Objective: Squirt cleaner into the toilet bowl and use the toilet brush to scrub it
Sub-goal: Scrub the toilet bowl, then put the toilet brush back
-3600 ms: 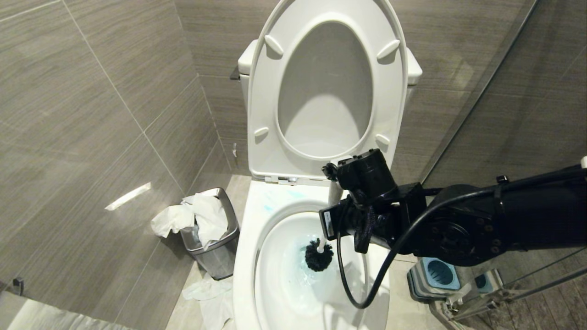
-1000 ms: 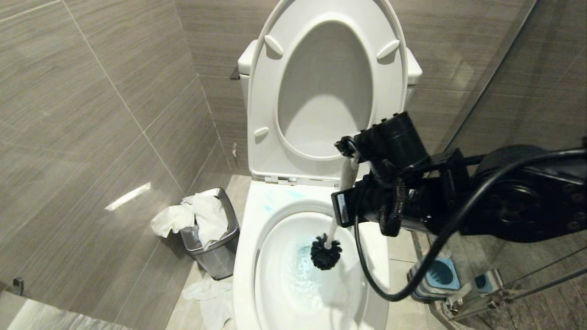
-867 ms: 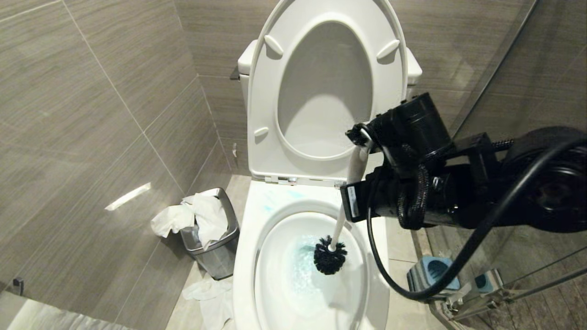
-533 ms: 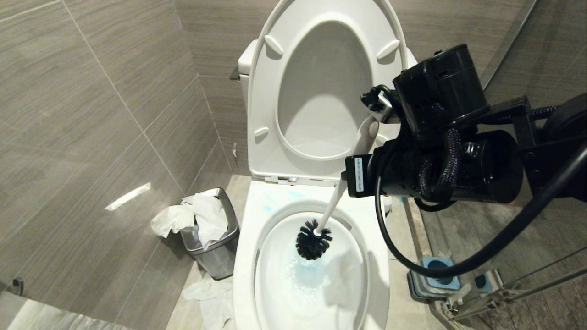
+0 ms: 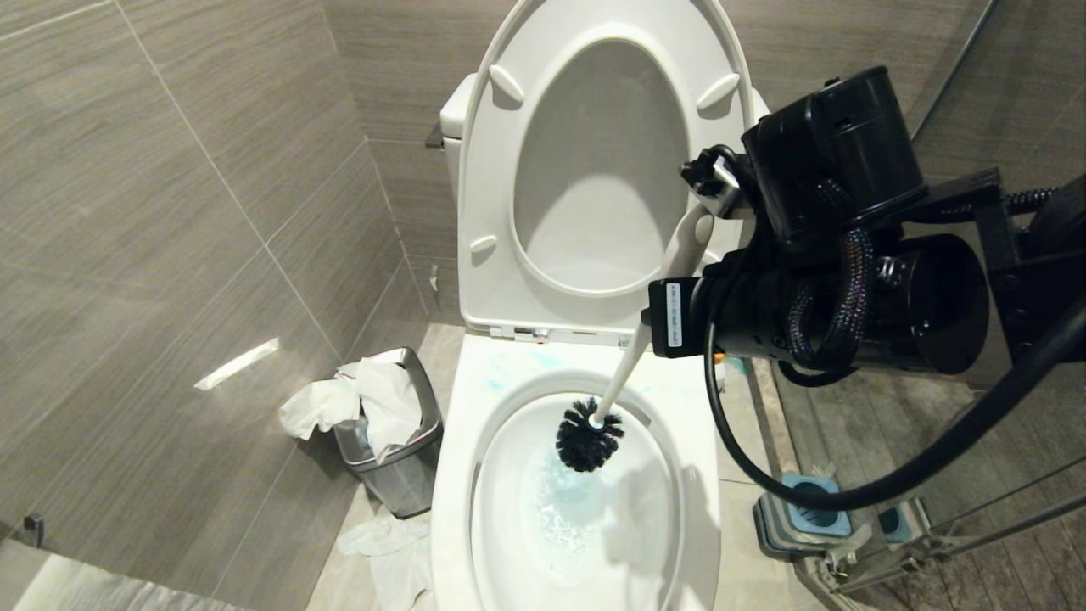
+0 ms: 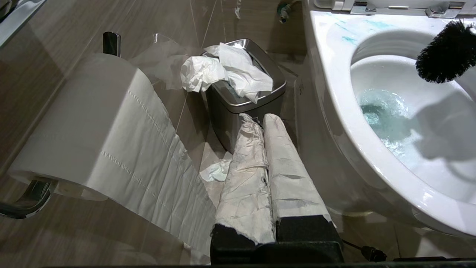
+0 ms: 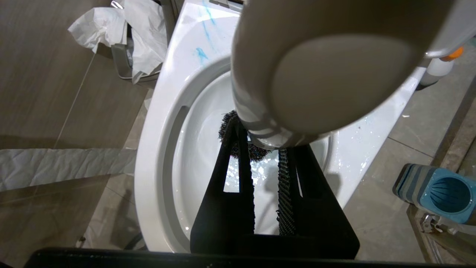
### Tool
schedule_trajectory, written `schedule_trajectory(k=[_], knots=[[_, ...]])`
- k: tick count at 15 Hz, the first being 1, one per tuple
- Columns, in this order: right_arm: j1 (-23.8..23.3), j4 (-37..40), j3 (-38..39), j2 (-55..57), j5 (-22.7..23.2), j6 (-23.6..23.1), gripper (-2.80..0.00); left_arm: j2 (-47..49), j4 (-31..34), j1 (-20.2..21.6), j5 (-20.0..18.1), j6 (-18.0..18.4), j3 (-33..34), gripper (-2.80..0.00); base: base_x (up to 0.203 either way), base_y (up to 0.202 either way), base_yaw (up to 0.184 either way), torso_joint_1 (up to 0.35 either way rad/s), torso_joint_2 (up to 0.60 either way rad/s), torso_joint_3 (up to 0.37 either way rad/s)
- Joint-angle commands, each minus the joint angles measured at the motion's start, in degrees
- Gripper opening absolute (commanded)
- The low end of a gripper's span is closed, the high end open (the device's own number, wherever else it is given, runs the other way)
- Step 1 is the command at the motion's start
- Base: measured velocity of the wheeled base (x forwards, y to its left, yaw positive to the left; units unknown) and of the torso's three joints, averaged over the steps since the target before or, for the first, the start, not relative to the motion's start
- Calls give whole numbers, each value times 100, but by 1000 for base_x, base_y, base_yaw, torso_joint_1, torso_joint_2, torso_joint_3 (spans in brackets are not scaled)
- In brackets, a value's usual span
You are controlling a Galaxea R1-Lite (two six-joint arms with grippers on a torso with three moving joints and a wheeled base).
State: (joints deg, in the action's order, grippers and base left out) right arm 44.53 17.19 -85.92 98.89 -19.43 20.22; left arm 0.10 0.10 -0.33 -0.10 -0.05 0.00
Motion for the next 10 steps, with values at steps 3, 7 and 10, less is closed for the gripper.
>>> schedule_trajectory(k=[3,7,10], knots=[[3,21,64,-292,1,123,-280,8,-1,-2,1,-2,7,-280,0,0,0,0,0,0],[-15,184,123,-770,-14,140,-280,5,-1,-2,1,-4,6,-280,0,0,0,0,0,0],[-304,539,78,-1077,-22,139,-280,8,-1,-1,1,-4,7,-280,0,0,0,0,0,0]])
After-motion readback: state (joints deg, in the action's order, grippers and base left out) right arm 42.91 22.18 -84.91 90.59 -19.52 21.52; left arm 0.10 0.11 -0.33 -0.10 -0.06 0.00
